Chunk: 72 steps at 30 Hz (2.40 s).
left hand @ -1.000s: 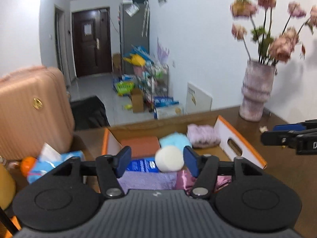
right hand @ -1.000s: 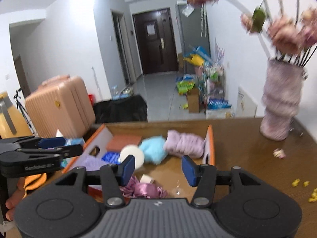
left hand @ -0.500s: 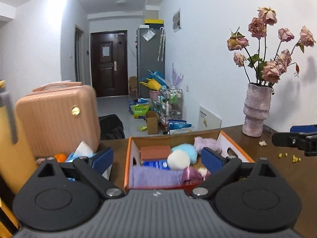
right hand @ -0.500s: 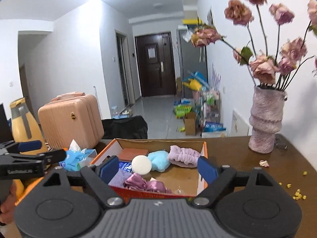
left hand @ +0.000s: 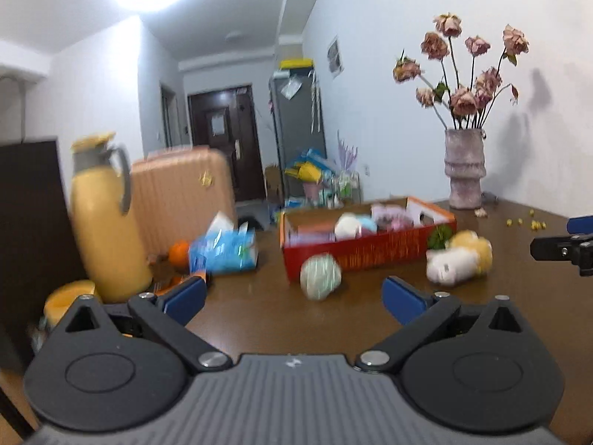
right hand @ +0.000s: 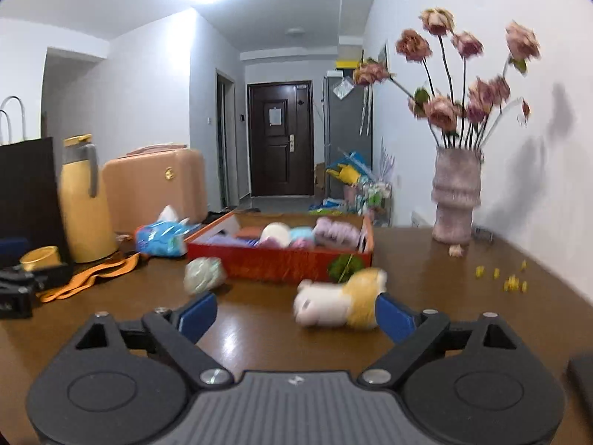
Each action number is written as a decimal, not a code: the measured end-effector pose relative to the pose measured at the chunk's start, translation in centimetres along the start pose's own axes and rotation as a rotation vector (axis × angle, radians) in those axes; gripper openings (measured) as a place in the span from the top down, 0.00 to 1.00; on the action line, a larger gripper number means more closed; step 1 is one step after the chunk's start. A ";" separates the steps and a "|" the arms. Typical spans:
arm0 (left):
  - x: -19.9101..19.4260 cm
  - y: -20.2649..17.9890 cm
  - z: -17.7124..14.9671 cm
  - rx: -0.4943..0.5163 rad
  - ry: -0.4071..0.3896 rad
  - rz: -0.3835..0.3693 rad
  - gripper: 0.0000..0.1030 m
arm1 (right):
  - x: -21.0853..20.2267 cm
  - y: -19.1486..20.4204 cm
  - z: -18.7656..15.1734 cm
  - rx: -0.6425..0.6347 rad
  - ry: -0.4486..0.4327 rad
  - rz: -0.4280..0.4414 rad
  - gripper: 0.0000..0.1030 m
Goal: Organize soft objects
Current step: 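Withdraw both grippers from the box back over the table, then reach both grippers toward the white-and-yellow plush sheep, then close the right gripper on the plush sheep while the left gripper also grips it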
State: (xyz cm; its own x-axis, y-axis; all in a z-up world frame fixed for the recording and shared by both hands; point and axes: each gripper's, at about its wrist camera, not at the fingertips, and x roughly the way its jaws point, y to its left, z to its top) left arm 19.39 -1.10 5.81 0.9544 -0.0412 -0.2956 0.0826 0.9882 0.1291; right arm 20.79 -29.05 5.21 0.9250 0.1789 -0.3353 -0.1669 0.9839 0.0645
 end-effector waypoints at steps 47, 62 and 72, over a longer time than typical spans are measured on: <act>27.1 -9.6 2.8 -0.166 0.388 -0.400 0.02 | 21.1 -11.8 1.7 0.257 0.249 0.029 0.29; 27.1 -8.0 1.1 -0.351 0.447 -0.552 0.45 | 20.4 -9.5 0.1 0.321 0.271 0.173 0.55; 21.5 -5.9 0.3 -0.318 0.492 -0.552 0.54 | 16.7 -7.0 -0.8 0.301 0.309 0.240 0.57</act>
State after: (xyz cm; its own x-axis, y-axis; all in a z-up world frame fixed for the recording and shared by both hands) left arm 39.46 -7.88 -1.04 0.5578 -0.5396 -0.6306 0.3492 0.8418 -0.4116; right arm 37.18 -32.97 -1.56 0.7205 0.4376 -0.5380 -0.2142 0.8782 0.4276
